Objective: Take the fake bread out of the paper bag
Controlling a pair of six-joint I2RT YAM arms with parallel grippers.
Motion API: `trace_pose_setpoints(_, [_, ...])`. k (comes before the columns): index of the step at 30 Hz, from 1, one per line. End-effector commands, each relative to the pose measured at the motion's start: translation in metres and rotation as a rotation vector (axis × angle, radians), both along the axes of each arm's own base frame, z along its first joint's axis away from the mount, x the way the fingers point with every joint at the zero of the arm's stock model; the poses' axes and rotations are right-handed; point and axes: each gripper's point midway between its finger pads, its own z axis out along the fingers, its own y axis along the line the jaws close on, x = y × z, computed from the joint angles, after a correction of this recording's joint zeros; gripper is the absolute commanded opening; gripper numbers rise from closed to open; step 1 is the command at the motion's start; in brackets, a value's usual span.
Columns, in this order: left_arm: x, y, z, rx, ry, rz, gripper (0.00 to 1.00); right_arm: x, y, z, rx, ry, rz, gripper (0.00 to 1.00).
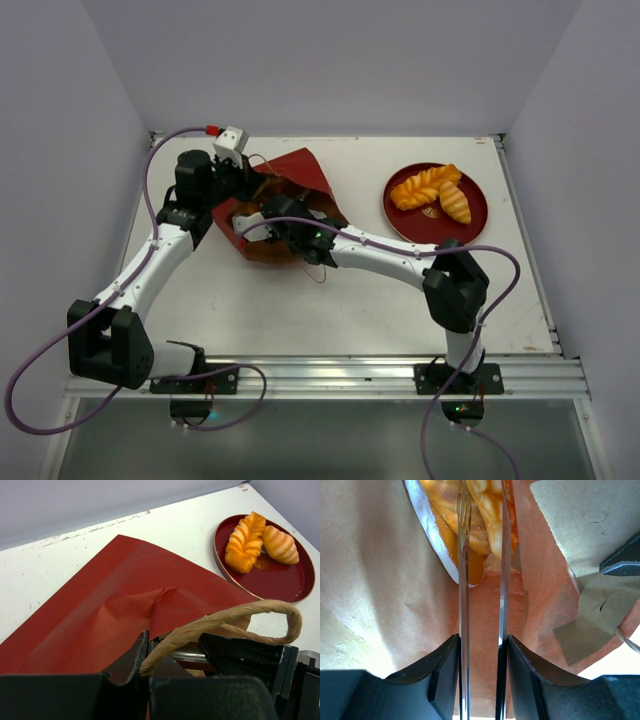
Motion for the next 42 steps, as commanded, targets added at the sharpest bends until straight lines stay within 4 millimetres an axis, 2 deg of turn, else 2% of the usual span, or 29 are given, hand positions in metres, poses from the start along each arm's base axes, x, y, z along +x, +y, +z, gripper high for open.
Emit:
trace_pose_setpoints(1, [-0.005,0.001,0.006,0.007,-0.021,-0.001,0.0,0.003,0.001,0.03,0.087,-0.048,-0.022,0.45])
trace_pose_setpoints(19, [-0.006,0.001,0.007,0.005,-0.022,-0.007,0.0,0.018,0.014,0.008,0.047,-0.041,-0.039,0.45])
trace_pose_setpoints(26, [-0.006,0.0,0.006,0.005,-0.021,-0.008,0.0,0.019,0.016,0.013,0.072,-0.044,-0.047,0.42])
trace_pose_setpoints(30, [-0.007,0.0,0.006,0.003,-0.02,-0.011,0.0,0.019,0.015,0.019,0.086,-0.047,-0.049,0.33])
trace_pose_setpoints(35, [-0.006,0.0,0.006,0.005,-0.019,-0.008,0.0,0.017,0.014,0.01,0.076,-0.026,-0.047,0.17])
trace_pose_setpoints(38, [-0.006,0.001,0.006,0.005,-0.021,-0.007,0.0,0.016,0.011,0.006,0.073,-0.015,-0.049,0.1])
trace_pose_setpoints(42, [-0.006,0.002,0.005,0.012,-0.021,-0.001,0.0,0.012,0.006,0.013,0.095,-0.006,-0.048,0.04])
